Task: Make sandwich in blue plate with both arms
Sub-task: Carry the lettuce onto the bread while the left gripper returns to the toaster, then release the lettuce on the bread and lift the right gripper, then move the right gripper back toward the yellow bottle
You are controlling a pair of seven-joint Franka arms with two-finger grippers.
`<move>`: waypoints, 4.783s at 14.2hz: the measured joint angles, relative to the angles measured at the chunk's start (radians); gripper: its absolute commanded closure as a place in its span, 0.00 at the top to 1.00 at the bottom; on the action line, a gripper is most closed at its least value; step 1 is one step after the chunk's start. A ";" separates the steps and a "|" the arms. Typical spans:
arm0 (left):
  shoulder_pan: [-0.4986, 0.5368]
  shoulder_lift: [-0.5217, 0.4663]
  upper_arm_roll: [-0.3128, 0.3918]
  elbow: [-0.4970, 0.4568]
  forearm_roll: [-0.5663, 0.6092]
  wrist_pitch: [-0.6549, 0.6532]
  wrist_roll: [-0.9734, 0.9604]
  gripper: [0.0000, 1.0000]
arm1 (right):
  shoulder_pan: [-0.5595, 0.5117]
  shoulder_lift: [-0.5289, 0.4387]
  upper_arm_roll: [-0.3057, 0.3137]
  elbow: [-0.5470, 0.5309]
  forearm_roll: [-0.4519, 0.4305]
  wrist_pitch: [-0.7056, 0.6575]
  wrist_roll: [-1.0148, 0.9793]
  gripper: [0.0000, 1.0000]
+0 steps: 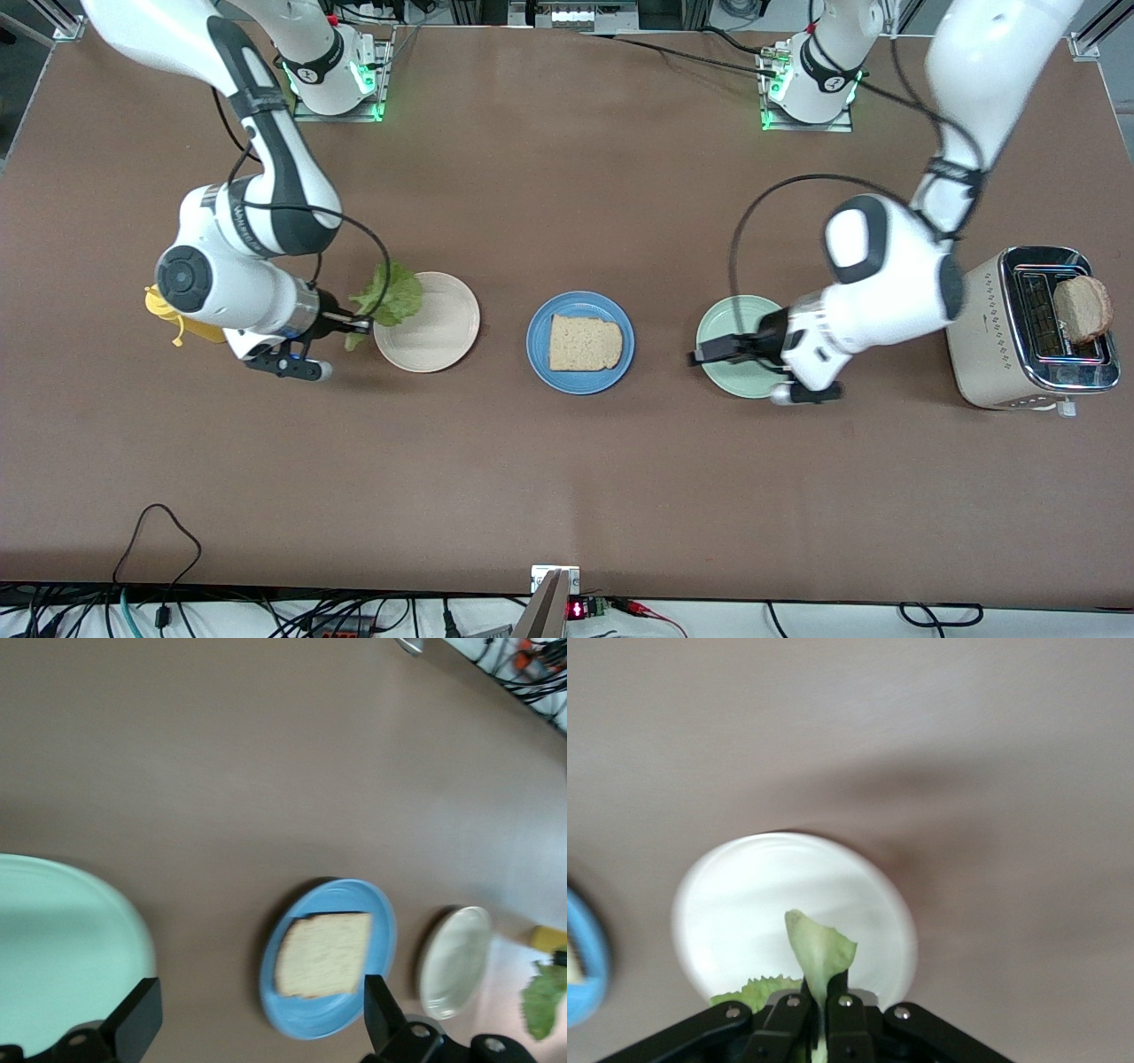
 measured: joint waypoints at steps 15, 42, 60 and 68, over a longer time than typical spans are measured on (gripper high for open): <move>-0.068 -0.136 0.284 0.387 0.441 -0.568 0.000 1.00 | 0.318 0.324 0.003 0.272 0.149 0.322 0.850 0.00; -0.226 -0.390 0.489 0.193 0.358 -0.682 0.053 1.00 | 0.082 0.095 -0.030 0.339 0.148 -0.229 0.359 1.00; -0.228 -0.371 0.493 0.182 0.358 -0.669 0.063 1.00 | -0.511 -0.376 -0.041 0.005 -0.177 -0.477 -1.288 1.00; -0.235 -0.346 0.492 0.189 0.358 -0.629 0.063 1.00 | -0.803 -0.192 -0.041 -0.060 0.173 -0.310 -2.241 1.00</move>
